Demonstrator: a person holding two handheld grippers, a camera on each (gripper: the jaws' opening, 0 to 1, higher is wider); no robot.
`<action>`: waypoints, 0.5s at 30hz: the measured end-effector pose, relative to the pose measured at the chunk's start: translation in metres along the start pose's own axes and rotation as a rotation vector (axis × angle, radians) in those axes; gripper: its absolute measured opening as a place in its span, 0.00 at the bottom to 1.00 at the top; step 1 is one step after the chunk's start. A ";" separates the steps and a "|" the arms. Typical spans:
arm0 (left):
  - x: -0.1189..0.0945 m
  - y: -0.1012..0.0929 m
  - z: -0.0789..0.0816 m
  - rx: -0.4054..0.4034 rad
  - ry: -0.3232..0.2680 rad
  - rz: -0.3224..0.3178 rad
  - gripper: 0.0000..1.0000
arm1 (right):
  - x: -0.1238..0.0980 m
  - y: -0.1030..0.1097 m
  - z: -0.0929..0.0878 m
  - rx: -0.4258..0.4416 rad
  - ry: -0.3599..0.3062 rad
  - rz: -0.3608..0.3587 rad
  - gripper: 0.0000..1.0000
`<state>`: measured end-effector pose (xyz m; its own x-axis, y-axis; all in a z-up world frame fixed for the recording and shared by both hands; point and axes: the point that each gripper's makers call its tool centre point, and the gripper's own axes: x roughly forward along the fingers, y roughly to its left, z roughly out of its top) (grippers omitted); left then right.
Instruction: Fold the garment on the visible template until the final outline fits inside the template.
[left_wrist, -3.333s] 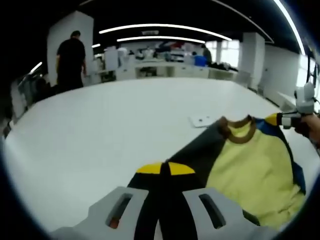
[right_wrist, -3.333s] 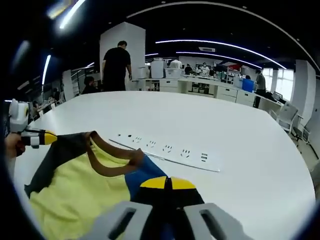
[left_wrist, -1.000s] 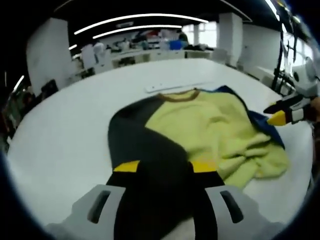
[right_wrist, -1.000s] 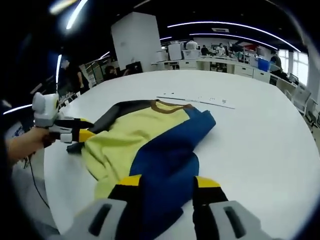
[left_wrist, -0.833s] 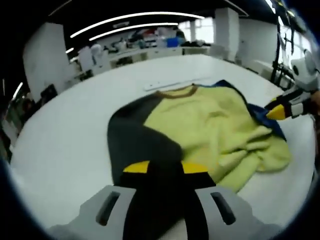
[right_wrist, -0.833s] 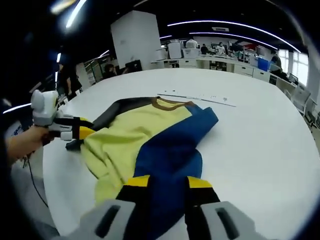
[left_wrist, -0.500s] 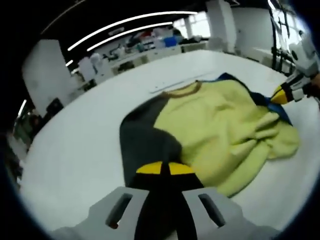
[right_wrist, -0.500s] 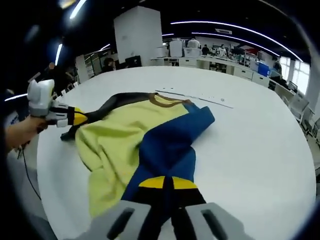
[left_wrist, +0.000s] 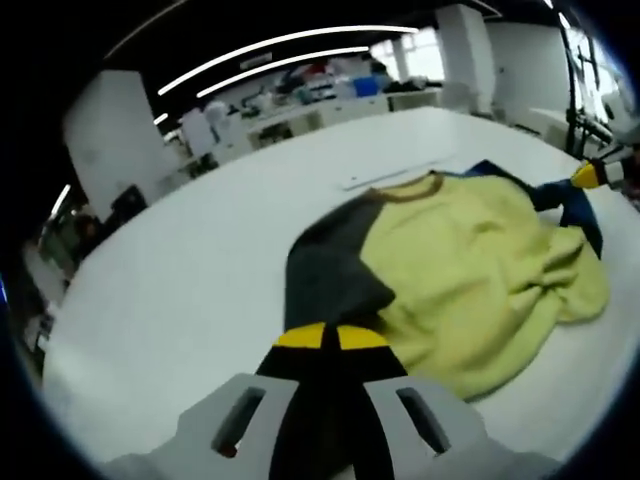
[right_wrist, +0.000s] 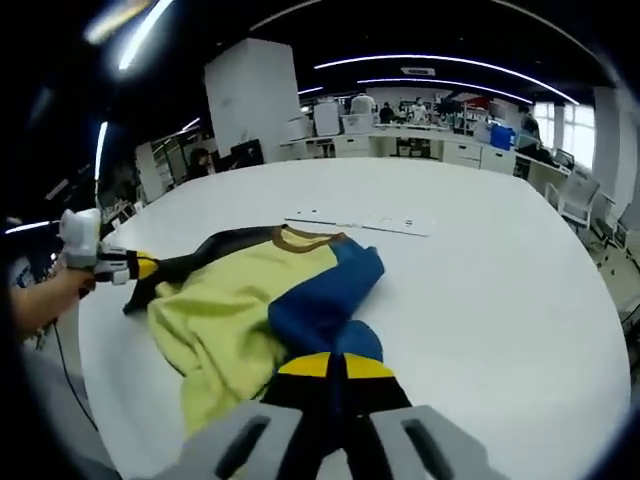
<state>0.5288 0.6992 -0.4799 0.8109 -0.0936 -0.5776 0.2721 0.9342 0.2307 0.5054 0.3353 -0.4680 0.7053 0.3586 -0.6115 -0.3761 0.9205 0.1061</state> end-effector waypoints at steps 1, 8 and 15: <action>-0.001 0.002 0.000 -0.003 0.001 0.005 0.00 | -0.001 -0.005 0.002 0.002 -0.003 -0.006 0.00; 0.001 0.020 -0.001 -0.026 0.004 0.028 0.00 | -0.006 -0.033 0.010 0.016 -0.013 -0.052 0.00; 0.005 0.025 -0.006 -0.023 0.022 0.037 0.00 | -0.010 -0.076 0.011 0.088 0.002 -0.125 0.00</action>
<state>0.5361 0.7244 -0.4816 0.8086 -0.0516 -0.5861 0.2299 0.9447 0.2340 0.5341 0.2637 -0.4612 0.7422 0.2405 -0.6256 -0.2312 0.9680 0.0978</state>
